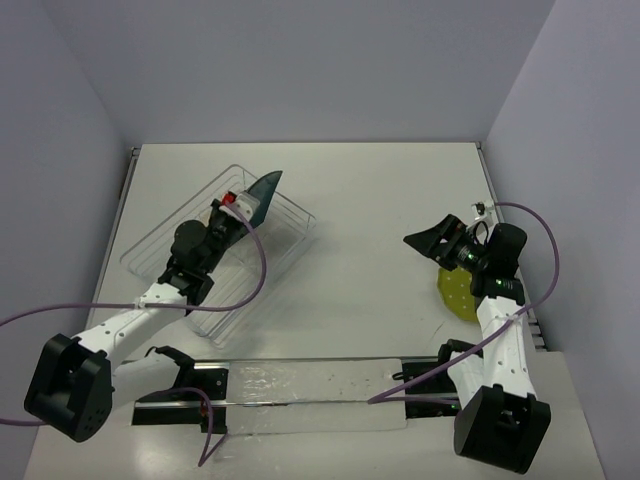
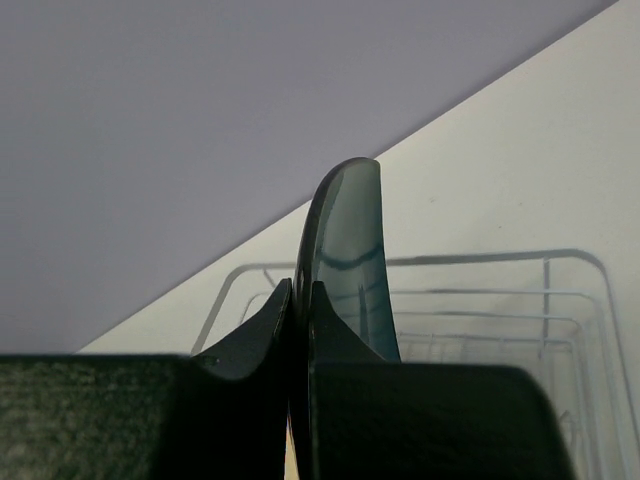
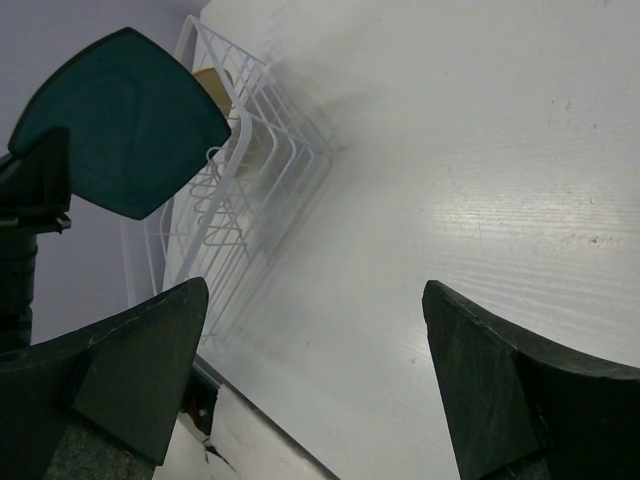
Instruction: Load the plates into the dish rack
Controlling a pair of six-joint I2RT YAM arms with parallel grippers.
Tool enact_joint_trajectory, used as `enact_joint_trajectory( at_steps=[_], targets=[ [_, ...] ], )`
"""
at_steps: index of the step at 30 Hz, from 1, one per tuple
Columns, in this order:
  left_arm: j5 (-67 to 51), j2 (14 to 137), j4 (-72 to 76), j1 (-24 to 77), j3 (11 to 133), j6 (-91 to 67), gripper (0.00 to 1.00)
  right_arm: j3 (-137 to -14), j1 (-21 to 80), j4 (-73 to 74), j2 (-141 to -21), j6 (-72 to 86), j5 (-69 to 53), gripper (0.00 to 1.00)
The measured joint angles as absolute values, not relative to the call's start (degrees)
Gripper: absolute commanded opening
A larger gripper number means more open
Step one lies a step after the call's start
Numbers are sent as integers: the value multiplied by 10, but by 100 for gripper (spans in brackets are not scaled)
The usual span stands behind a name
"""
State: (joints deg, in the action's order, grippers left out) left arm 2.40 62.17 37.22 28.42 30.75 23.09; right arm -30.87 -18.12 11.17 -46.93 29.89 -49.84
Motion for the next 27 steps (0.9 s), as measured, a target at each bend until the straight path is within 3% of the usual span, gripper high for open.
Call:
enact_joint_trajectory(
  at_steps=[10, 19, 27],
  targets=[
    [46, 537, 359, 288, 264, 209, 0, -309, -180, 108, -482, 299, -504, 94],
    [76, 535, 369, 291, 220, 206, 0, -309, -170, 112, -459, 294, -499, 94],
    [79, 554, 494, 293, 154, 210, 0, -309, -162, 117, -465, 290, -499, 94]
  ],
)
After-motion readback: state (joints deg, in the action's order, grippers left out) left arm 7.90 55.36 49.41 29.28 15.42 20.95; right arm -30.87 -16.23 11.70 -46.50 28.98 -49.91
